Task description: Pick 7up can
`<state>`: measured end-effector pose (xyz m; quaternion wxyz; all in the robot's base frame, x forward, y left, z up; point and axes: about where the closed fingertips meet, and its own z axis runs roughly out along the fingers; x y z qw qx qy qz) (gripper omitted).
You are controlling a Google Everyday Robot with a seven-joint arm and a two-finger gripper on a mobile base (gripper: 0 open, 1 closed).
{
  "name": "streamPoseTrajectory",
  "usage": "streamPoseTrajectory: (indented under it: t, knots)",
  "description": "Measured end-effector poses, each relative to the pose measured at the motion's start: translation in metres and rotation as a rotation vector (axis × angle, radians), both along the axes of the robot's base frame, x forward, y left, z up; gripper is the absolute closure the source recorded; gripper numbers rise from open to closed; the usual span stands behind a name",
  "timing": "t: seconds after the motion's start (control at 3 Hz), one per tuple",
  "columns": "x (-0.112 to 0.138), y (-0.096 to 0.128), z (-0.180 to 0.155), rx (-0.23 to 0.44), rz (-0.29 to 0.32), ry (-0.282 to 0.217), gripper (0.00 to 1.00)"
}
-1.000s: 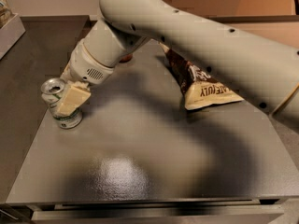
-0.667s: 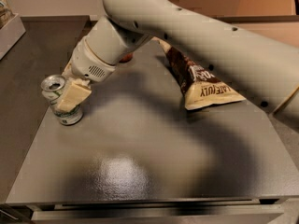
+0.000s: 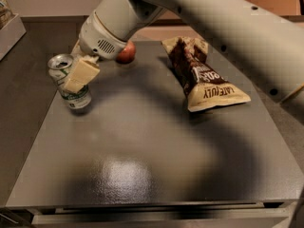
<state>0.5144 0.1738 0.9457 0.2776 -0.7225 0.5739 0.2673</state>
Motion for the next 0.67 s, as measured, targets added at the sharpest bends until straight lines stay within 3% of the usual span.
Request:
streamPoseTrajectory:
  t: [0.67]
  knots:
    - [0.017, -0.033, 0.064, 0.024, -0.014, -0.048, 1.0]
